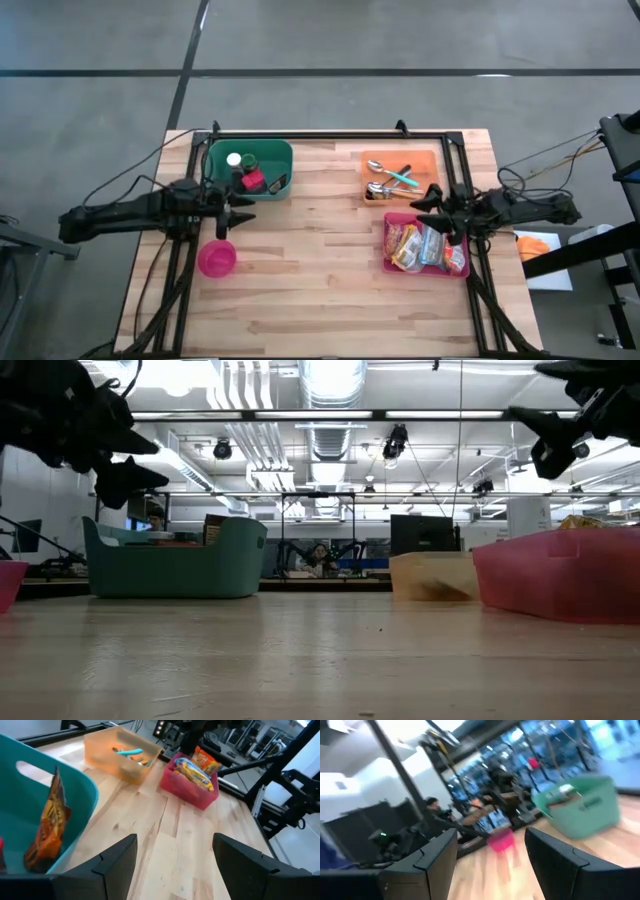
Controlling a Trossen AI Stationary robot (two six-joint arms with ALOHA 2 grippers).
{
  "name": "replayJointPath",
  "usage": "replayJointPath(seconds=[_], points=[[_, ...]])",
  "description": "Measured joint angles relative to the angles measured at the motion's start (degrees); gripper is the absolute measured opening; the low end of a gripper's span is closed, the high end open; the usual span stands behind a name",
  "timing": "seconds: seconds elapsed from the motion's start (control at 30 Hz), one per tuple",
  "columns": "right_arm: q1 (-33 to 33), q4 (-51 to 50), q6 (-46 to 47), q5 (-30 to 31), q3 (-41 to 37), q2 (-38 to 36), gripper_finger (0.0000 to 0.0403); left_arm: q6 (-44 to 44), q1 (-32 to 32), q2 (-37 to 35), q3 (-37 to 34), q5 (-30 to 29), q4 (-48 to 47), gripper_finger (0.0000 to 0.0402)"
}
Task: Pick & Place Food Item
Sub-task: Return to Home Position
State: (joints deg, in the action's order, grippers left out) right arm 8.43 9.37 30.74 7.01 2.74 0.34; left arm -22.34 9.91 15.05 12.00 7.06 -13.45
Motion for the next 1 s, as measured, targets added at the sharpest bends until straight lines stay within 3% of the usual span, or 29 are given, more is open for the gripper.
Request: replayJointPath(seconds=[0.2, 0.43, 0.63, 1.0], points=[[0.26, 5.87, -2.55, -5.33, -2.27, 0.22, 0.0229, 2.52, -0.23, -1.32, -3.41, 2.31, 3.05, 0.0261], [0.24, 4.00, -0.47, -5.82, -2.27, 0.80, 0.0229, 5.01, -0.24, -7.06, -8.37, 4.32, 5.38, 0.0261], [0.19, 4.13, 5.36, -5.96, -2.27, 1.88, 0.0229, 7.83, -0.28, -11.24, -8.41, 7.14, 6.09, 0.0261], [0.19, 4.11, 5.29, -5.88, -2.26, 2.40, 0.0229, 6.46, -0.30, -10.26, -8.49, 6.94, 6.15, 0.0261]])
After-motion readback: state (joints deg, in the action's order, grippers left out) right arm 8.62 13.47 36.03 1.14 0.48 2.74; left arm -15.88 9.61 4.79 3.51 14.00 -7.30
